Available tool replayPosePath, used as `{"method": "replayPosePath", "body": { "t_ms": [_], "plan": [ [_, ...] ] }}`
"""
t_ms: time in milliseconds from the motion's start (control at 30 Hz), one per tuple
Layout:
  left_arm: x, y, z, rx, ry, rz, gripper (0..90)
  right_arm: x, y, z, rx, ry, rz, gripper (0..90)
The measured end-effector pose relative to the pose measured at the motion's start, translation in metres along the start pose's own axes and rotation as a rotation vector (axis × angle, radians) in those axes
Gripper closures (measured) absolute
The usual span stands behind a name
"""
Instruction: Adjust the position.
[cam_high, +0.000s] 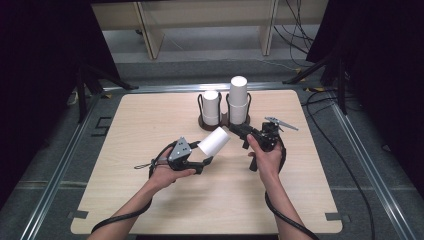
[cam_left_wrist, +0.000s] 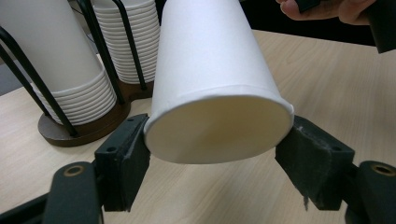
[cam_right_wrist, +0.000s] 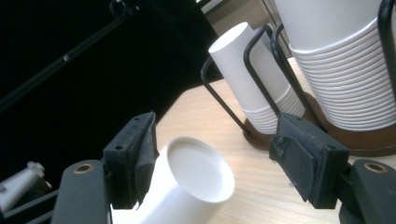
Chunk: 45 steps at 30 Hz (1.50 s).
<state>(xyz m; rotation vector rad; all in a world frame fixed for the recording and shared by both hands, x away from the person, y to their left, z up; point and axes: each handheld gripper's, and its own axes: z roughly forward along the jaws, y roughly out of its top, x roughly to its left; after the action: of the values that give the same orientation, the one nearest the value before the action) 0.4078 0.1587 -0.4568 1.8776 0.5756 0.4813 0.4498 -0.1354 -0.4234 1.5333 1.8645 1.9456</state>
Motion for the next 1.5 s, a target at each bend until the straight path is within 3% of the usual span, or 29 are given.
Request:
{"method": "replayPosePath", "body": {
  "t_ms": [100,333,400,500,567,700,767,800,867,900,967,1033,1067,1100,1133,1167,1200,1300,1467,1500],
  "plan": [
    [0.003,0.002,-0.004,0.017,-0.006,0.016,26.8,-0.003,-0.001,-0.002,0.006,0.006,-0.039,31.5],
    [0.012,0.007,-0.013,0.067,-0.026,0.061,27.0,-0.004,-0.003,-0.004,0.029,0.004,-0.217,31.4],
    [0.015,0.008,-0.016,0.079,-0.023,0.068,27.0,-0.004,-0.003,-0.005,0.043,-0.002,-0.248,31.3],
    [0.018,0.01,-0.019,0.08,-0.026,0.07,27.3,-0.004,-0.002,-0.009,0.045,-0.019,-0.272,31.3],
    [0.02,0.012,-0.021,0.094,-0.026,0.083,27.4,-0.004,-0.003,-0.01,0.06,-0.036,-0.242,31.3],
    [0.024,0.015,-0.024,0.117,-0.03,0.106,27.5,-0.008,-0.004,-0.011,0.06,-0.054,-0.29,31.3],
    [0.025,0.017,-0.025,0.13,-0.039,0.115,27.6,-0.008,-0.005,-0.012,0.084,-0.044,-0.288,31.3],
    [0.025,0.018,-0.025,0.134,-0.041,0.119,27.6,-0.009,-0.005,-0.013,0.091,-0.071,-0.314,31.3],
    [0.026,0.02,-0.025,0.155,-0.048,0.137,27.6,-0.01,-0.008,-0.013,0.094,-0.044,-0.32,31.3],
    [0.027,0.021,-0.025,0.166,-0.052,0.146,27.6,-0.009,-0.008,-0.014,0.115,-0.056,-0.317,31.3],
    [0.028,0.023,-0.025,0.192,-0.054,0.165,27.7,-0.011,-0.01,-0.014,0.119,-0.069,-0.369,31.3],
    [0.031,0.026,-0.026,0.219,-0.064,0.178,27.8,-0.01,-0.012,-0.015,0.14,-0.073,-0.363,31.3],
    [0.032,0.027,-0.026,0.223,-0.07,0.183,27.9,-0.011,-0.012,-0.016,0.143,-0.072,-0.385,31.3],
    [0.031,0.028,-0.025,0.214,-0.071,0.171,28.0,-0.011,-0.013,-0.016,0.152,-0.064,-0.376,31.3],
    [0.033,0.029,-0.027,0.238,-0.071,0.195,28.1,-0.011,-0.014,-0.017,0.154,-0.08,-0.4,31.4],
    [0.033,0.031,-0.027,0.243,-0.066,0.199,28.2,-0.011,-0.015,-0.017,0.161,-0.084,-0.383,31.4],
    [0.033,0.032,-0.027,0.251,-0.071,0.204,28.4,-0.013,-0.015,-0.016,0.156,-0.082,-0.409,31.4],
    [0.034,0.035,-0.026,0.257,-0.079,0.214,28.7,-0.013,-0.017,-0.018,0.172,-0.07,-0.4,31.4],
    [0.036,0.04,-0.026,0.278,-0.086,0.236,28.8,-0.014,-0.018,-0.019,0.167,-0.076,-0.432,31.5],
    [0.036,0.041,-0.026,0.285,-0.09,0.241,28.9,-0.012,-0.019,-0.02,0.183,-0.067,-0.402,31.5]
  ]
}}
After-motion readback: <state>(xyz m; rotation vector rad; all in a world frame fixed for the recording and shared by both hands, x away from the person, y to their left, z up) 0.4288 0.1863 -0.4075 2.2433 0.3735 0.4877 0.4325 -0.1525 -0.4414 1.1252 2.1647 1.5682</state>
